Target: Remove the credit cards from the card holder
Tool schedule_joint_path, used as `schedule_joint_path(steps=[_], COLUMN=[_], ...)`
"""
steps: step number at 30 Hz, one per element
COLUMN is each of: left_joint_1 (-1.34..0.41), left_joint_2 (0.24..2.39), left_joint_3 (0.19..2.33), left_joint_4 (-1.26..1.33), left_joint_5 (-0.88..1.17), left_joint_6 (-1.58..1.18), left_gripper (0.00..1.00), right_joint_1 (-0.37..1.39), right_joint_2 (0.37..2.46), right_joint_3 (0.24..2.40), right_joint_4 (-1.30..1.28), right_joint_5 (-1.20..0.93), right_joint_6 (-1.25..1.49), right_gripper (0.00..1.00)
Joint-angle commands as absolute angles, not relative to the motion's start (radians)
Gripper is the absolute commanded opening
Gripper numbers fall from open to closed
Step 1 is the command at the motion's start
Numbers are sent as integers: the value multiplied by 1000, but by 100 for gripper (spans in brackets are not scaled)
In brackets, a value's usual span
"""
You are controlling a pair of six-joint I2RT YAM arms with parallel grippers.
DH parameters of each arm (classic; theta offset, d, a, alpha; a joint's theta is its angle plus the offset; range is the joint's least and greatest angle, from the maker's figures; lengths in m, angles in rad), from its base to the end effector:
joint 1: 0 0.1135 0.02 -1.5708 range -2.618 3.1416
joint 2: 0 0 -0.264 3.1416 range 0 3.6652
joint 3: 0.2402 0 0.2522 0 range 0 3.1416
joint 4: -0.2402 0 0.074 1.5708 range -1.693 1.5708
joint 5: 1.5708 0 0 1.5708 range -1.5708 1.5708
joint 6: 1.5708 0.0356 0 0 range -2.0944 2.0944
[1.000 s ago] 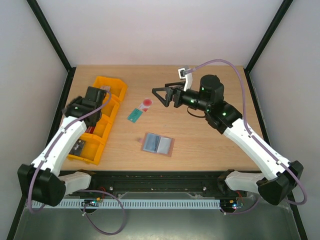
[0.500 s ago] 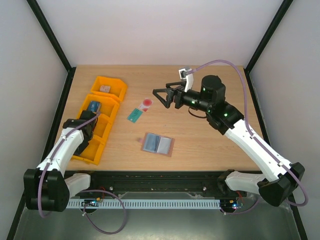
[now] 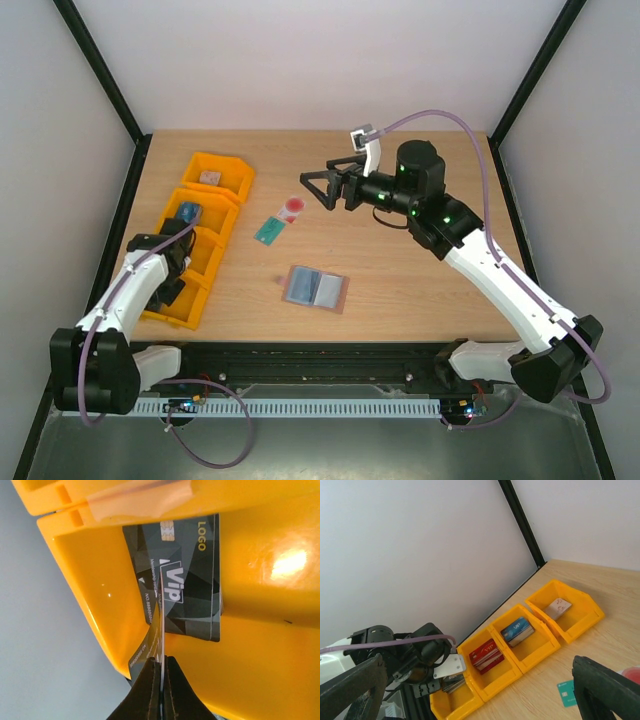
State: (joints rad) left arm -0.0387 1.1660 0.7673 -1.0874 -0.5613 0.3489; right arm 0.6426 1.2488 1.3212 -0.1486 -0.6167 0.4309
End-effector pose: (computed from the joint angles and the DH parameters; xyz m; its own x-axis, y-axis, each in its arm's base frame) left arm 0.1745 0.0122 0.2126 -0.9399 0.3260 0.1018 0.3289 0.7834 0.5273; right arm 0.2112 0.1838 0.4336 -0.4524 0.0870 -0.8876 -0.8382 0.2984 0.4565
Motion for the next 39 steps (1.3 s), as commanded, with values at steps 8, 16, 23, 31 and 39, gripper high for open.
schedule_joint_path(steps=[8, 16, 23, 31, 39], left_joint_1=[-8, 41, 40, 25, -6], left_joint_2=[1183, 1280, 1308, 1275, 1226], left_joint_3=[785, 750, 749, 768, 866], left_joint_4=[-1096, -946, -947, -979, -1044], left_joint_5=[-485, -687, -618, -573, -434], left_joint_6=[310, 288, 285, 304, 333], left_gripper=[2, 2, 11, 56, 61], right_joint_1=[641, 641, 641, 641, 641], right_joint_2=[1282, 1281, 1287, 1283, 1274], right_joint_3=[1416, 1412, 1412, 1406, 1404], right_joint_4=[-249, -242, -242, -242, -241], right_joint_5=[-611, -610, -621, -627, -627], right_joint_6=[388, 386, 377, 373, 361], right_gripper=[99, 99, 99, 99, 99])
